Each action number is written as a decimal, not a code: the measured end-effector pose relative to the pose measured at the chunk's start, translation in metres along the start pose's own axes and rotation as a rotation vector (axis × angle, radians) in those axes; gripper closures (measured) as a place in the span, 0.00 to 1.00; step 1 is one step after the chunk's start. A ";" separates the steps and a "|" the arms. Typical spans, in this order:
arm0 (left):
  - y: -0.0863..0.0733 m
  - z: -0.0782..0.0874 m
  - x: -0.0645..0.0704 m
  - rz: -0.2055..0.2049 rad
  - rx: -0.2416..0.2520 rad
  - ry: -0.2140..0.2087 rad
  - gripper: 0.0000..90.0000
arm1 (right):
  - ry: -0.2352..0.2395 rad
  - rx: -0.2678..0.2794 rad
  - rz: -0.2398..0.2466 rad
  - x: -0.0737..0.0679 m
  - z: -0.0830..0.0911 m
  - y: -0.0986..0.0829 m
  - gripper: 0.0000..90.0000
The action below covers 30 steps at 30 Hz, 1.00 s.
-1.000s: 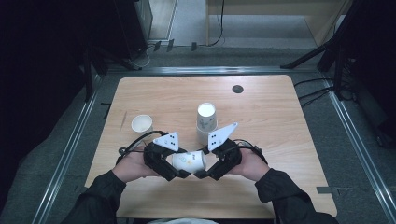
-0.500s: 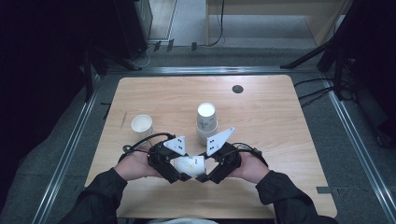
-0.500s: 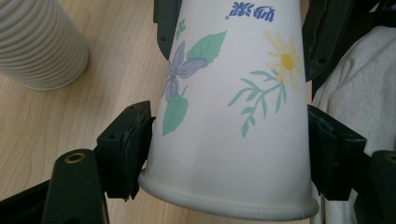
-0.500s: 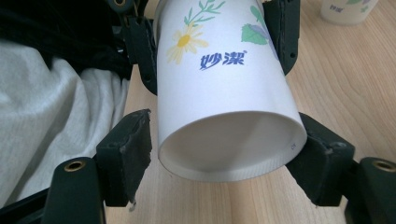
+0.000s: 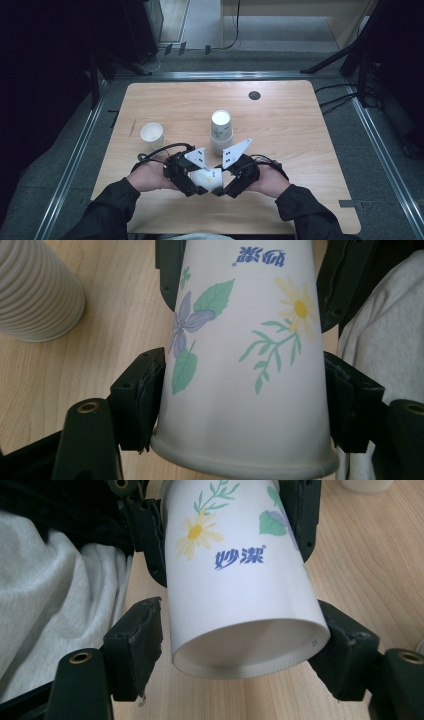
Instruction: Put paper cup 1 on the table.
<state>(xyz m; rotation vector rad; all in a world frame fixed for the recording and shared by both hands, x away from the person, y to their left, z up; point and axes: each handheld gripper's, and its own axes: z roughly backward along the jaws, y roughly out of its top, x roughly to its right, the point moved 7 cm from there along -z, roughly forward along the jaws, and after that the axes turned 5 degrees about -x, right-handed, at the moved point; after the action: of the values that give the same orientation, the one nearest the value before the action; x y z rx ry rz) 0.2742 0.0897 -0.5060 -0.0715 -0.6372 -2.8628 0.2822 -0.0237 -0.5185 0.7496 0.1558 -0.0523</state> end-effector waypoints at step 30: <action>0.002 0.007 -0.003 0.035 0.074 -0.020 0.19 | -0.066 0.018 0.072 -0.001 0.011 0.007 0.38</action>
<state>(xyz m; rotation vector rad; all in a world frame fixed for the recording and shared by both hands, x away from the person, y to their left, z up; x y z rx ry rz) 0.2780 0.0914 -0.4991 -0.0992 -0.7377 -2.8056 0.2833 -0.0260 -0.5057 0.7702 0.0658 -0.0099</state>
